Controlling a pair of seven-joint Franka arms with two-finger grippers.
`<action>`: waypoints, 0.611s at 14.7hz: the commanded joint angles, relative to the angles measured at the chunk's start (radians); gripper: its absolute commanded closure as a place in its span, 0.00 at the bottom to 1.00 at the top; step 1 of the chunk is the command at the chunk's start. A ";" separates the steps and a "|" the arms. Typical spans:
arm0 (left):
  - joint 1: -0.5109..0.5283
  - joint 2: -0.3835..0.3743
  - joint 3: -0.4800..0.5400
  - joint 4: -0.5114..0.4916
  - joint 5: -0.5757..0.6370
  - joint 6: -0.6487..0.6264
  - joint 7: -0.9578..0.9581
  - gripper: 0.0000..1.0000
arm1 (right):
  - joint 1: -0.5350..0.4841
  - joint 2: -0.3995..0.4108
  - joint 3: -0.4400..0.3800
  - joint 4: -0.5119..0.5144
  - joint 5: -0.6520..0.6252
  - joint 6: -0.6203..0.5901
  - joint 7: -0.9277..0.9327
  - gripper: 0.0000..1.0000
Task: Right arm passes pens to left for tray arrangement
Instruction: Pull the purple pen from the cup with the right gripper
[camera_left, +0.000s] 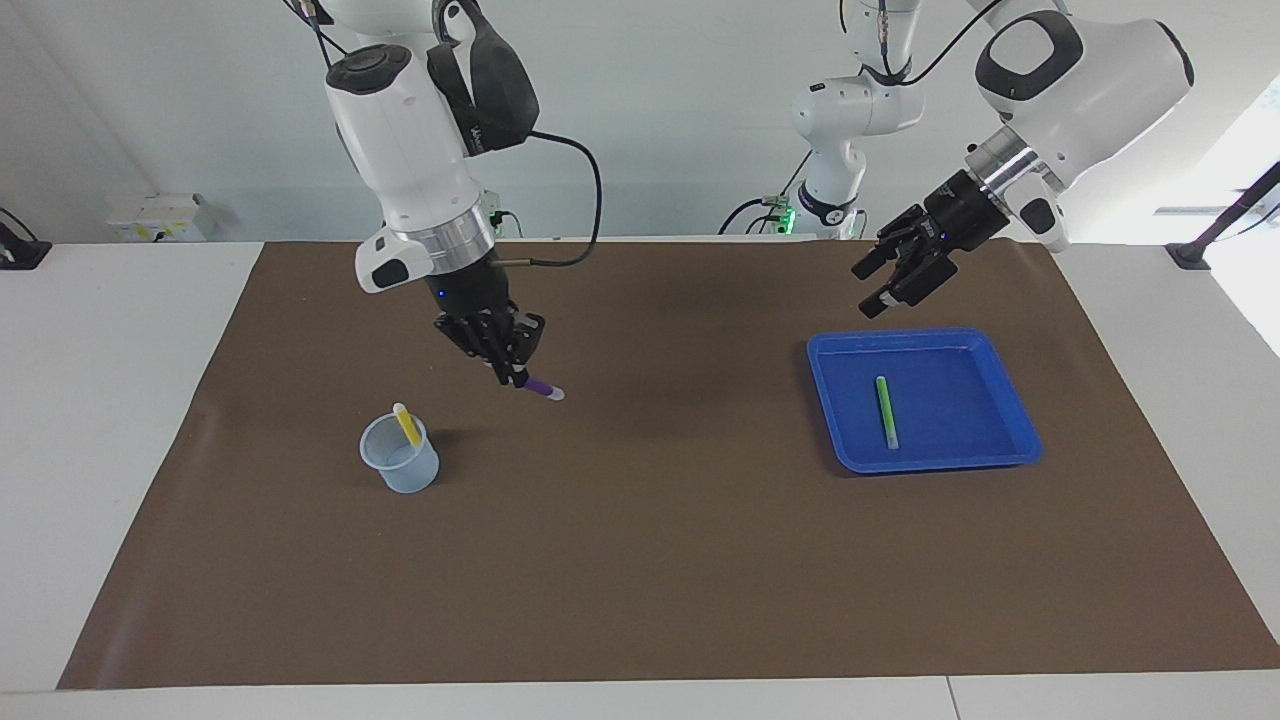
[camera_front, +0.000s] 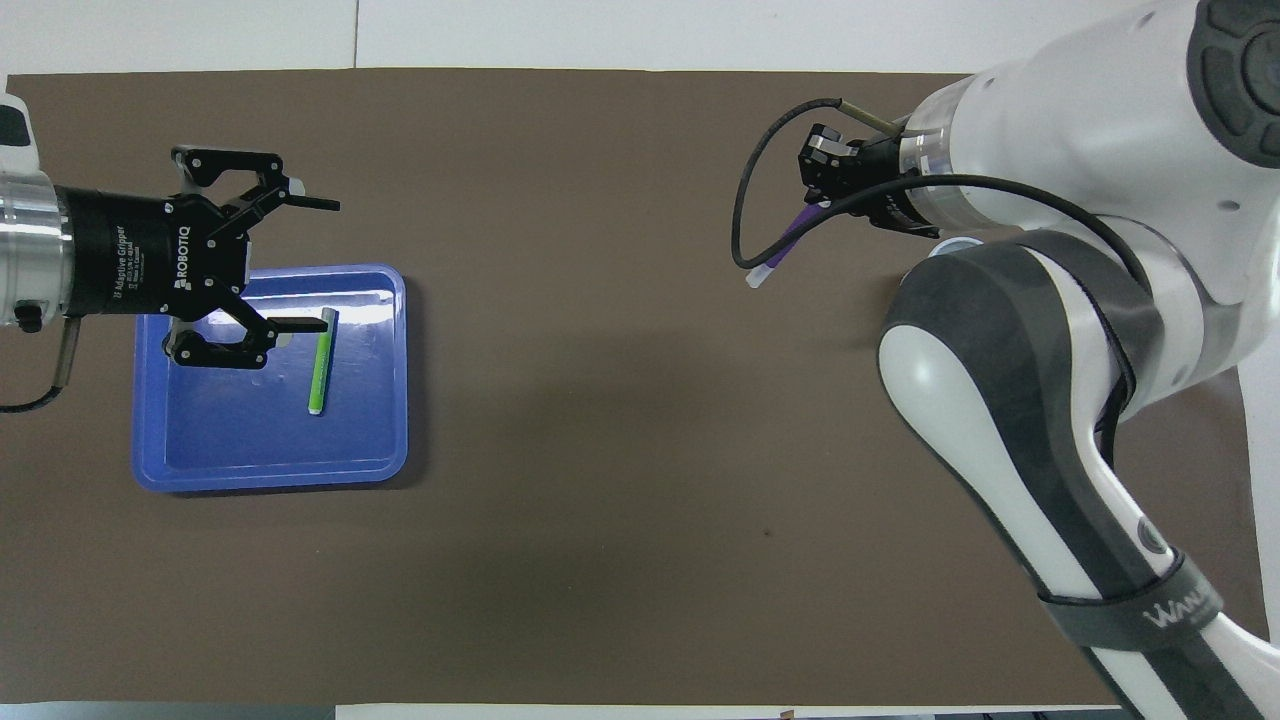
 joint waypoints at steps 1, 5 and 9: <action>-0.072 -0.119 0.007 -0.152 -0.049 0.142 -0.115 0.00 | -0.005 0.061 0.078 0.098 0.082 -0.013 0.315 1.00; -0.180 -0.241 0.007 -0.307 -0.050 0.345 -0.334 0.00 | -0.004 0.092 0.125 0.150 0.174 0.007 0.592 1.00; -0.266 -0.261 -0.015 -0.336 -0.041 0.459 -0.667 0.00 | 0.008 0.095 0.196 0.155 0.186 0.005 0.761 1.00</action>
